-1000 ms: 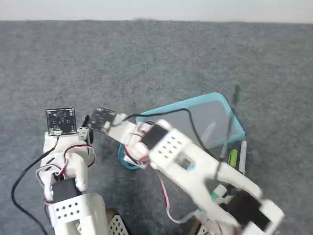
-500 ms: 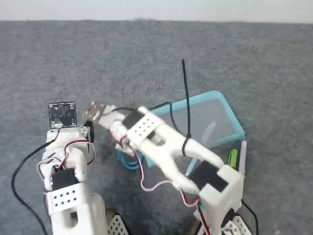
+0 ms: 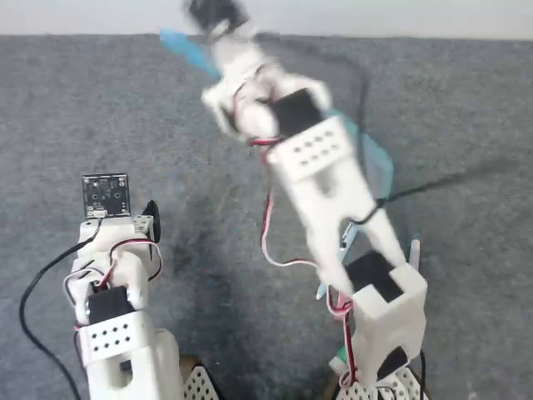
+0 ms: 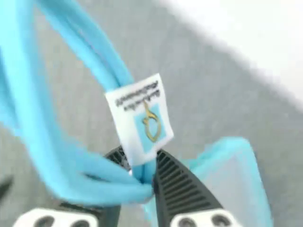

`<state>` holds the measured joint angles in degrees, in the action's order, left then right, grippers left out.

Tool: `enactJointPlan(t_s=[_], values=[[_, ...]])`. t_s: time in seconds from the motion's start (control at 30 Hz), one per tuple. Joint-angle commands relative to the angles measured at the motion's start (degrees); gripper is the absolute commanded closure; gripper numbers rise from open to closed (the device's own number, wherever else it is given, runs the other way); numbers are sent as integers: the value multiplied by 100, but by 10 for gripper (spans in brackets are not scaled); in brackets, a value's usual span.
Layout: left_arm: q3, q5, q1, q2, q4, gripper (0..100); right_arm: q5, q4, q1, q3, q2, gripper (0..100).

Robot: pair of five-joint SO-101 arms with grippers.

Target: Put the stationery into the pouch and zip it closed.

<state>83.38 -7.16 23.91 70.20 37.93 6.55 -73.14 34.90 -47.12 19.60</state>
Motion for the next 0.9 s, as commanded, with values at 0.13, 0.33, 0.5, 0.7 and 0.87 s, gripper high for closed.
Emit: enactJointPlan(t_s=[0.13, 0.33, 0.5, 0.7, 0.87], values=[[-400, 176, 9, -79, -185, 786, -1969, -1253, -1138, -1802, -119, 993], [-400, 193, -422, -62, -158, 786, -2312, -971, -1288, -2365, -374, 994], [-963, 185, -1609, -44, 378, 783, -1459, -558, -673, -2725, -462, 993], [-2457, -70, -3367, -62, 1433, 782, -484, 189, -400, -2769, -611, 993], [-2862, -132, -4352, -97, 1442, 784, -334, 312, -409, -2734, -901, 993]])
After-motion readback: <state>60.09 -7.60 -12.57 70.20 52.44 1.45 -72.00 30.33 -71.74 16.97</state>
